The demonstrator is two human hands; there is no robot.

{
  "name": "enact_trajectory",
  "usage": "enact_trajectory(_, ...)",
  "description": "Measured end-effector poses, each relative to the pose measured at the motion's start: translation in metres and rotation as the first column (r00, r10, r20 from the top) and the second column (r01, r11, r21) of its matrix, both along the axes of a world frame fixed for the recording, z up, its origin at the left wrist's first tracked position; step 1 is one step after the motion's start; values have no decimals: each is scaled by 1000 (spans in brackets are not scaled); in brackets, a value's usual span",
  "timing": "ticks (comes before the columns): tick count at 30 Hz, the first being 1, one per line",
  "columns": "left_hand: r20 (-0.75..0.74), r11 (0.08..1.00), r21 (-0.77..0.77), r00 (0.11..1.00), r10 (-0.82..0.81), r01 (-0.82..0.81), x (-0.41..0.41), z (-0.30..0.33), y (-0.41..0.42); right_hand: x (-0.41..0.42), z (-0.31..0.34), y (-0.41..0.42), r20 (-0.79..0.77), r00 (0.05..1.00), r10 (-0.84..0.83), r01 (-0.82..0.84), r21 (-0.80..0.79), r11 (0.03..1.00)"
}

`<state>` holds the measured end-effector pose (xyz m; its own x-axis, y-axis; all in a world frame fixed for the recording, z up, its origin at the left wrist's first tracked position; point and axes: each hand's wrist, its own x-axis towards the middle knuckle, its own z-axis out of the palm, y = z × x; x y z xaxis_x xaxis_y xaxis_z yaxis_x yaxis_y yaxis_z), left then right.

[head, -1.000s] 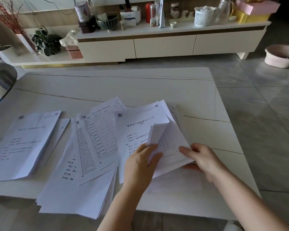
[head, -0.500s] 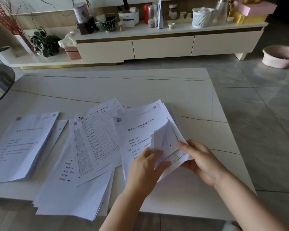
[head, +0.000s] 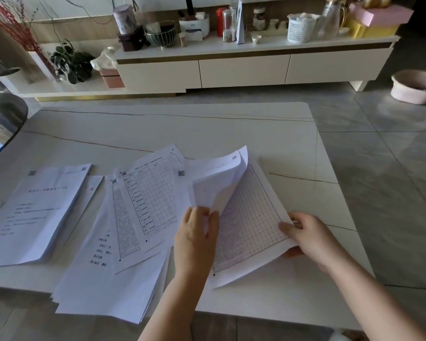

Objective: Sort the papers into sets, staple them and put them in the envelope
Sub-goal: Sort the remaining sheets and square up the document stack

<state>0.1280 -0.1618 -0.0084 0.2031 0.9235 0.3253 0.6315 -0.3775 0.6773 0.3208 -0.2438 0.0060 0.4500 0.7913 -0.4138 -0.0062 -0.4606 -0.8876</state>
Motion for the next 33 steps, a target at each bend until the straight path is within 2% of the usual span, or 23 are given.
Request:
enact_trajectory(4,104,988,-153,994,45,-29,-6,10,0,5,0,0,-114,993,-30,30,0,1000)
enact_trajectory(6,105,990,-142,994,2,13,-6,14,-2,4,1,1,-198,980,-27,29,6,1000)
enact_trajectory(8,33,993,-4,993,-115,115,-5,15,-3,2,2,4,-254,967,-36,43,23,999)
enact_trajectory(10,-57,965,50,965,-254,257,-3,4,-5,-2,2,6,-287,957,-48,61,34,998)
enact_trajectory(13,-198,917,-79,895,-399,392,3,1,-16,-7,2,9,-372,927,-43,64,45,997)
enact_trajectory(15,-292,904,-162,856,-428,396,6,-1,-18,-9,3,10,-456,889,-41,76,60,995)
enact_trajectory(17,-300,909,-172,859,-415,379,8,-2,-16,-7,4,10,-519,853,-53,97,59,993)
enact_trajectory(19,-253,930,-177,898,-359,322,9,-3,-14,0,3,10,-471,877,-97,120,18,993)
enact_trajectory(22,-206,954,-173,938,-280,247,10,-6,-10,16,0,5,-297,939,-173,173,-26,985)
enact_trajectory(25,-168,943,-103,929,-329,315,10,-9,-11,24,-7,0,-139,977,-163,156,-59,986)
enact_trajectory(28,-198,941,-94,920,-339,327,10,-17,-10,21,-15,0,38,995,-92,95,-76,993)
enact_trajectory(29,-203,944,-97,922,-329,316,11,-18,-9,18,-18,2,6,996,-93,94,-63,994)
enact_trajectory(32,-209,964,-93,942,-264,250,14,-17,-8,1,-22,13,-297,941,-162,150,-61,987)
enact_trajectory(33,-202,967,-91,946,-253,240,14,-17,-9,-4,-23,17,-355,918,-176,156,-83,984)
